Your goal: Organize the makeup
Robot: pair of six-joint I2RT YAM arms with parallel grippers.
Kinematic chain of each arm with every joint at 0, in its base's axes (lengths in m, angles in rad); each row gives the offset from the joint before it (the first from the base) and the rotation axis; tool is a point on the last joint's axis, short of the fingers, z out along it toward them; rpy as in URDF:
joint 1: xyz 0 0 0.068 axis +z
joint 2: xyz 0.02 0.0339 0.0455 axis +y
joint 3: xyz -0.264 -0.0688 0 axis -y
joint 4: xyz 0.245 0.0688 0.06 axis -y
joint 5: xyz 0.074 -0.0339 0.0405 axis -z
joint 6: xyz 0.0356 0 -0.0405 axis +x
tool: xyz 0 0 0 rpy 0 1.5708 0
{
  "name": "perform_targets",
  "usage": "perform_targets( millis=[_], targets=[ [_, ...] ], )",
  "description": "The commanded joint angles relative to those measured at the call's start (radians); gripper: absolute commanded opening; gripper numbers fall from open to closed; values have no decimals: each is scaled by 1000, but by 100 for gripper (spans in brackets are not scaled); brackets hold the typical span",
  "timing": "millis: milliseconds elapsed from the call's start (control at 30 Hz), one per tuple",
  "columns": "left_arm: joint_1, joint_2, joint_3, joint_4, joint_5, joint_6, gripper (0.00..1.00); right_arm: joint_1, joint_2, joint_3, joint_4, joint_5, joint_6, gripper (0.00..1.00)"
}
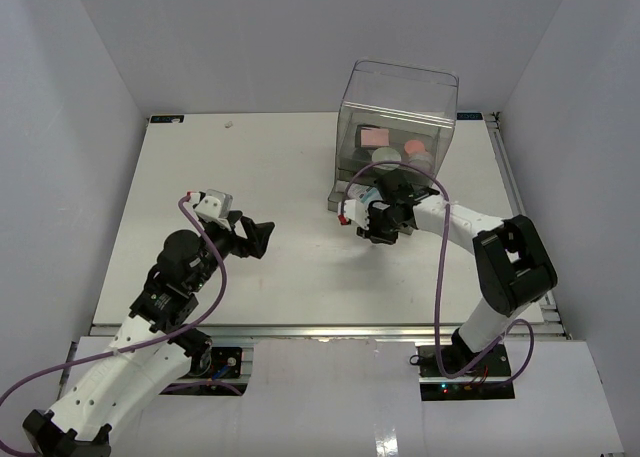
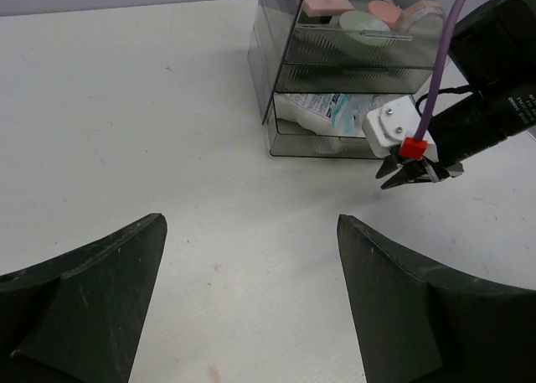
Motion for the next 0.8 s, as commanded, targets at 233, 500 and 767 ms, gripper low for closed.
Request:
perform_targets(
  millis=[233, 500, 767],
  targets=[
    [2, 0, -8, 10, -15, 2, 94, 11, 156, 49, 503, 508, 103, 26],
    [2, -4, -6, 9, -12, 4, 94, 10, 185, 57, 601, 604, 143, 32],
    [2, -3, -8, 9, -12, 4, 94, 12, 206, 59, 664, 683, 176, 42]
  ],
)
